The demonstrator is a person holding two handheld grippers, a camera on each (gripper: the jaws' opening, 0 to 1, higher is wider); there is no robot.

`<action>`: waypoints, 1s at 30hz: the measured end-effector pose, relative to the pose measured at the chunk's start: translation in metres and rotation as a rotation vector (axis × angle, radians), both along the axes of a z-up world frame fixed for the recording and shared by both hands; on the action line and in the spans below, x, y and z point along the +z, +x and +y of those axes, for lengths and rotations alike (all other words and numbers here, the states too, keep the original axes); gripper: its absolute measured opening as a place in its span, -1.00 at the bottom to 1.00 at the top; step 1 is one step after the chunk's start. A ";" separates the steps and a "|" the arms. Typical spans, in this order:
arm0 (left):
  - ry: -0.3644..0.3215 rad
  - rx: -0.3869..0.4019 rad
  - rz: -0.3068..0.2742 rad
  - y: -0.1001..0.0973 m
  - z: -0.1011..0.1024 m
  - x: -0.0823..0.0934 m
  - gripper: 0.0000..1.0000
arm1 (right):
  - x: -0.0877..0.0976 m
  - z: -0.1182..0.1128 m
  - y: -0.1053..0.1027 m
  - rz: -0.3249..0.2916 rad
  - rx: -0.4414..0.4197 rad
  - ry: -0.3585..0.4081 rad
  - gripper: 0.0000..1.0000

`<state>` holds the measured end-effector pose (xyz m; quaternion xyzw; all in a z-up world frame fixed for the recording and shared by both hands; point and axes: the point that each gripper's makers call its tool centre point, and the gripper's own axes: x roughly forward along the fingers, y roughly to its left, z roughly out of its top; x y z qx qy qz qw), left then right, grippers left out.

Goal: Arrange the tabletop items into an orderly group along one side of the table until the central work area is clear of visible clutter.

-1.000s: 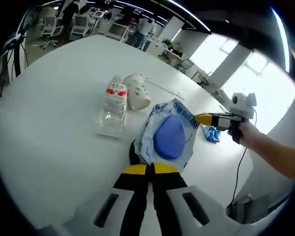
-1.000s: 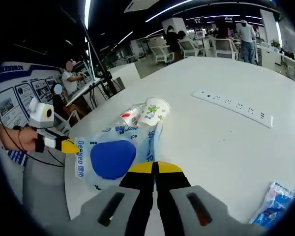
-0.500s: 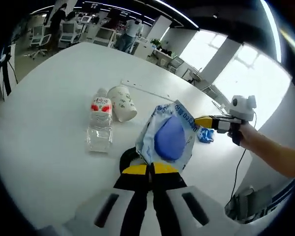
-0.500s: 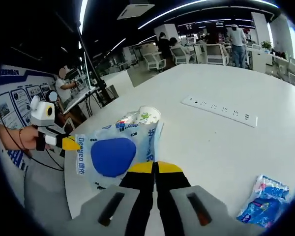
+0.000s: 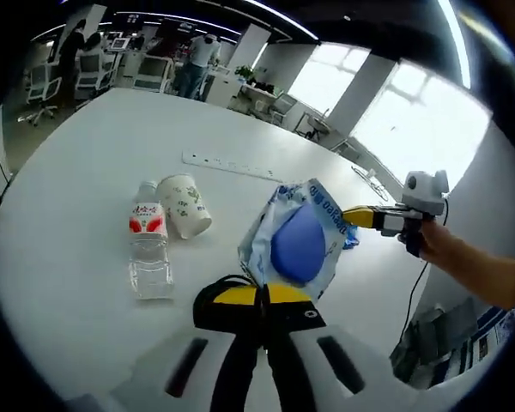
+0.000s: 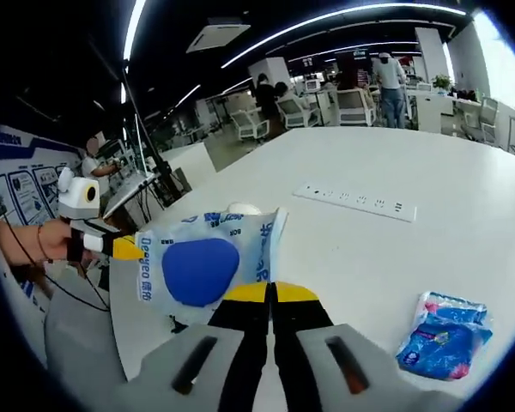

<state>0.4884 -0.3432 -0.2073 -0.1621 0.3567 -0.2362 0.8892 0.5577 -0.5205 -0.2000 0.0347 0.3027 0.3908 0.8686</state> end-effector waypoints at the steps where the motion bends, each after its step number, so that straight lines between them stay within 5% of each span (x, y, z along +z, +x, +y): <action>1: 0.006 -0.011 -0.004 0.001 -0.002 0.001 -1.00 | 0.000 -0.002 0.000 0.000 -0.006 -0.002 -1.00; 30: 0.015 -0.136 -0.065 0.056 -0.044 0.027 -1.00 | 0.022 -0.054 -0.006 -0.044 -0.244 0.058 -1.00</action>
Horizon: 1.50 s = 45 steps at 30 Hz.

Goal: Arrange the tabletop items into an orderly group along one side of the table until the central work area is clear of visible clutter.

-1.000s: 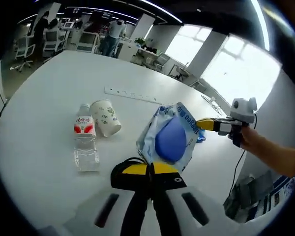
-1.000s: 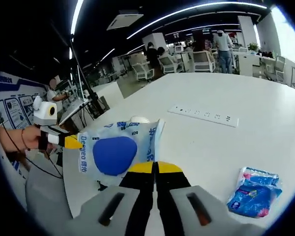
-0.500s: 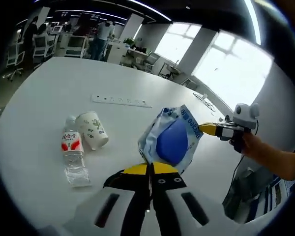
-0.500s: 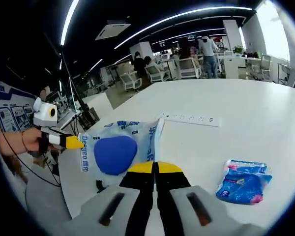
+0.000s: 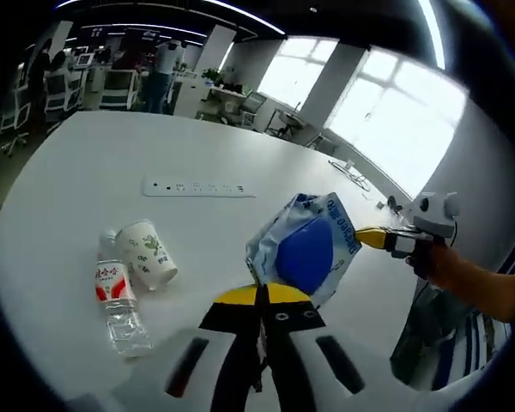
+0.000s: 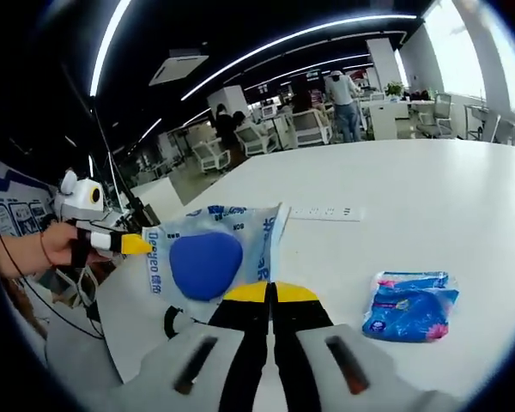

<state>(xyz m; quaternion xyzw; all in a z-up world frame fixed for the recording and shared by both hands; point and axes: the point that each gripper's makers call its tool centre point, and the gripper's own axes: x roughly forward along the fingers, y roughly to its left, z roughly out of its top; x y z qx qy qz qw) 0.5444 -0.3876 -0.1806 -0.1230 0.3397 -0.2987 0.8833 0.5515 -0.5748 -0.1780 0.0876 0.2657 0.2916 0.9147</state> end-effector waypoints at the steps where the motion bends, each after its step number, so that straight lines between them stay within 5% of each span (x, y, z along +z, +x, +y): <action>1: -0.001 -0.003 0.000 0.002 -0.002 0.000 -1.00 | 0.000 -0.002 0.000 -0.002 -0.006 0.001 -1.00; 18: 0.010 -0.026 0.009 0.026 -0.017 -0.010 -1.00 | -0.009 -0.018 0.000 0.017 -0.082 0.019 -1.00; 45: 0.040 0.017 0.086 0.063 -0.033 -0.055 -1.00 | -0.057 -0.034 0.025 0.080 -0.177 -0.030 -1.00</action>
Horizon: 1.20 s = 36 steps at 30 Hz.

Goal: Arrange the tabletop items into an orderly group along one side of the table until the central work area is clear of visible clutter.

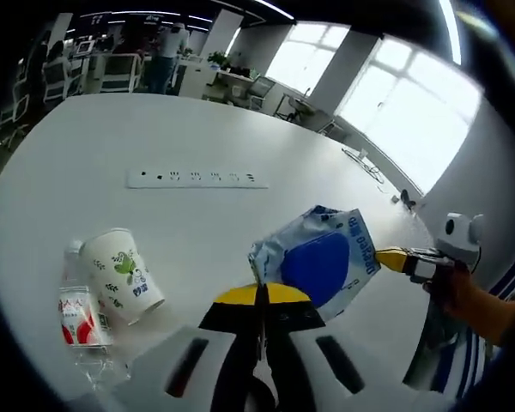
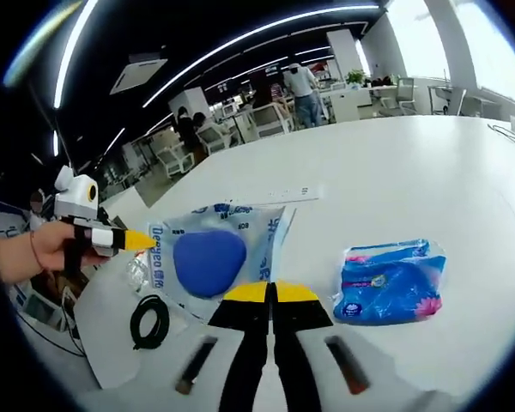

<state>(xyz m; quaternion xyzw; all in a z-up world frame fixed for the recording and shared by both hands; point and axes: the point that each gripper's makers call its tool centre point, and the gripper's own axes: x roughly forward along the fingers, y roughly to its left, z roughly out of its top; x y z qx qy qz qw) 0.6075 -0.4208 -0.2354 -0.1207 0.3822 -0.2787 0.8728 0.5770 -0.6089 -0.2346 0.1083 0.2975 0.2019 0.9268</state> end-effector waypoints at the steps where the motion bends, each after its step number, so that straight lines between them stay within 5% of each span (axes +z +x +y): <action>1: 0.000 0.003 0.004 0.001 -0.001 -0.002 -1.00 | -0.002 0.000 0.001 0.006 -0.002 -0.002 -1.00; 36: 0.015 0.029 0.066 0.025 -0.014 -0.045 -1.00 | -0.042 -0.012 0.020 0.061 -0.051 -0.049 -1.00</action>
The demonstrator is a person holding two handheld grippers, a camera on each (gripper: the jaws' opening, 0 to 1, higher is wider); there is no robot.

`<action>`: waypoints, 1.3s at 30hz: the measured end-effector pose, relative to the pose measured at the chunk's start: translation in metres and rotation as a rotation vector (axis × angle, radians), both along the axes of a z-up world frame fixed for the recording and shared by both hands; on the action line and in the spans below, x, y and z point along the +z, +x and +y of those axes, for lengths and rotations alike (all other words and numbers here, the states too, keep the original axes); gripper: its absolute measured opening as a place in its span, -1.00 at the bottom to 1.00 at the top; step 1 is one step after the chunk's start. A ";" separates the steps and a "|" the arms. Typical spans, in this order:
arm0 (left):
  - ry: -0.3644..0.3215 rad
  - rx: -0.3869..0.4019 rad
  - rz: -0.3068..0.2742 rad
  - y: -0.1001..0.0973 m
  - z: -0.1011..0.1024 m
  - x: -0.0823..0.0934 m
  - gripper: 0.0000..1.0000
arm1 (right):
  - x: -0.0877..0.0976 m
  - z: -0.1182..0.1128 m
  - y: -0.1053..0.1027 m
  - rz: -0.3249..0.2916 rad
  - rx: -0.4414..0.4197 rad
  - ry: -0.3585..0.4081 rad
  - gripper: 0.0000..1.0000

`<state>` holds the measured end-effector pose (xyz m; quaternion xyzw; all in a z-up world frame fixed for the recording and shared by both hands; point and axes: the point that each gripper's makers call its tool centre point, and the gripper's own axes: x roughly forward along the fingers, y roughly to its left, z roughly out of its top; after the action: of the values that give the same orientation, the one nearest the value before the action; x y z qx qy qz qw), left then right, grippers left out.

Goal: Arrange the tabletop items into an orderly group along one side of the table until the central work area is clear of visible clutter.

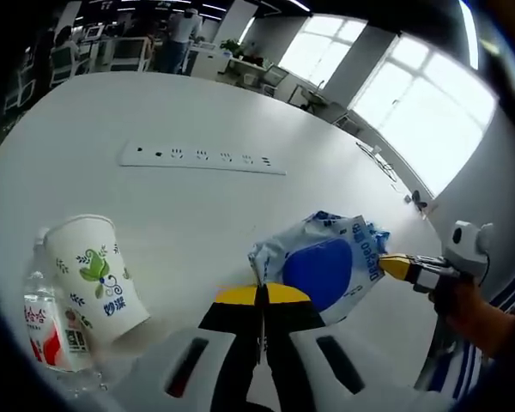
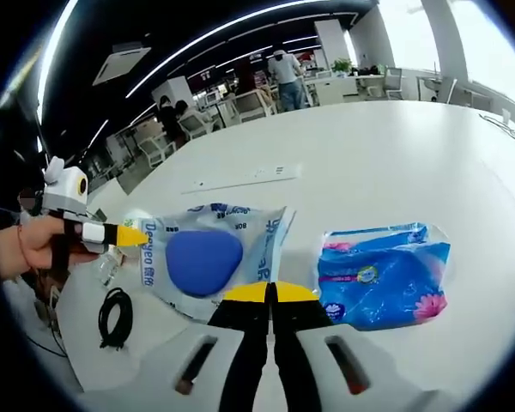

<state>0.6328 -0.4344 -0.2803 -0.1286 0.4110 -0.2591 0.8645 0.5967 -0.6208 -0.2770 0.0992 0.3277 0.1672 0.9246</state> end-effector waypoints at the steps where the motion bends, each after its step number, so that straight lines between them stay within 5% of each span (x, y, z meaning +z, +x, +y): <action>1: -0.001 0.003 0.003 0.001 0.000 -0.001 -1.00 | -0.001 0.000 0.000 0.002 0.000 0.002 -1.00; 30: 0.025 0.016 0.010 0.011 0.008 -0.019 -1.00 | -0.008 -0.004 0.003 0.010 -0.008 0.001 -1.00; 39: 0.029 0.015 0.001 0.012 0.008 -0.019 -0.78 | -0.004 -0.003 0.005 -0.007 -0.004 -0.004 -1.00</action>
<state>0.6444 -0.4261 -0.2990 -0.1191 0.4143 -0.2465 0.8680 0.6014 -0.6235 -0.2812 0.0974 0.3246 0.1651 0.9262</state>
